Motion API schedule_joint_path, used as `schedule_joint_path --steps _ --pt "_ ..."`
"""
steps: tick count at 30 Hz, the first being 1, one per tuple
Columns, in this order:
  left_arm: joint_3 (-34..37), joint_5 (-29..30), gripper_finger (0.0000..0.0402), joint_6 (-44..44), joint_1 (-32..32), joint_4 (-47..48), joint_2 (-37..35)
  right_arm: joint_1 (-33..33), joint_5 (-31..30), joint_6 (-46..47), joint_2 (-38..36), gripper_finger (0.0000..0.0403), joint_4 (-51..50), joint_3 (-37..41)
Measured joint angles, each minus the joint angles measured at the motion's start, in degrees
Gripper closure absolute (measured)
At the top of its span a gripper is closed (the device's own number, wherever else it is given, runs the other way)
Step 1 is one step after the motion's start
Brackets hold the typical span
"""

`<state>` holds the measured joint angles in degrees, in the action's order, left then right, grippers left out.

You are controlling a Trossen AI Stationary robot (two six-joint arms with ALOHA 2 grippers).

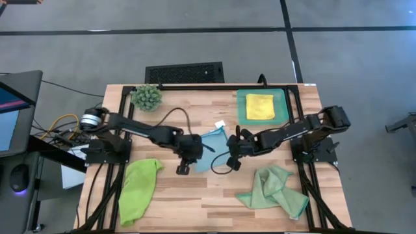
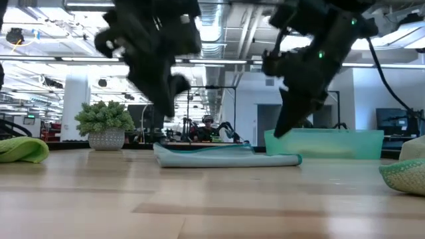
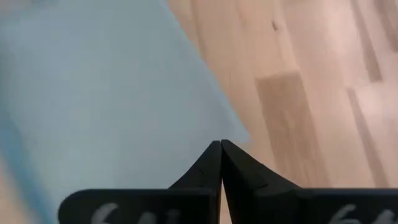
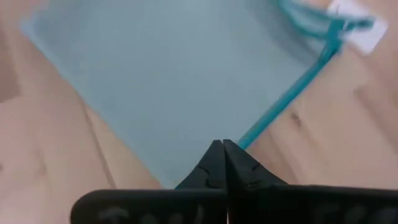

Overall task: Fold microfiber towels
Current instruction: Fold the blue microfiber cloth

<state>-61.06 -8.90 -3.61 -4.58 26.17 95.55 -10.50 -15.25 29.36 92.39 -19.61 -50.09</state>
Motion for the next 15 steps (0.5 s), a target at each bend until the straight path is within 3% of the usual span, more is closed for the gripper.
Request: schedule_joint_path --steps 3,5,11,15 --pt "0.9 9.0 0.0401 -2.0 -0.7 0.1 -4.5 0.1 0.0 -2.7 -4.1 0.0395 0.0 0.0" --pt "2.9 10.8 0.0401 -4.8 0.7 -2.2 -6.0 0.1 0.0 -2.8 -5.9 0.0395 0.9 0.3" --pt "12.7 2.1 0.0401 -6.2 10.5 -13.9 -3.2 4.1 0.4 -8.3 0.3 0.0400 18.5 3.1" --pt "15.1 1.7 0.0401 -6.2 14.4 -15.4 -2.5 8.9 2.6 -11.1 7.7 0.0401 19.7 0.3"
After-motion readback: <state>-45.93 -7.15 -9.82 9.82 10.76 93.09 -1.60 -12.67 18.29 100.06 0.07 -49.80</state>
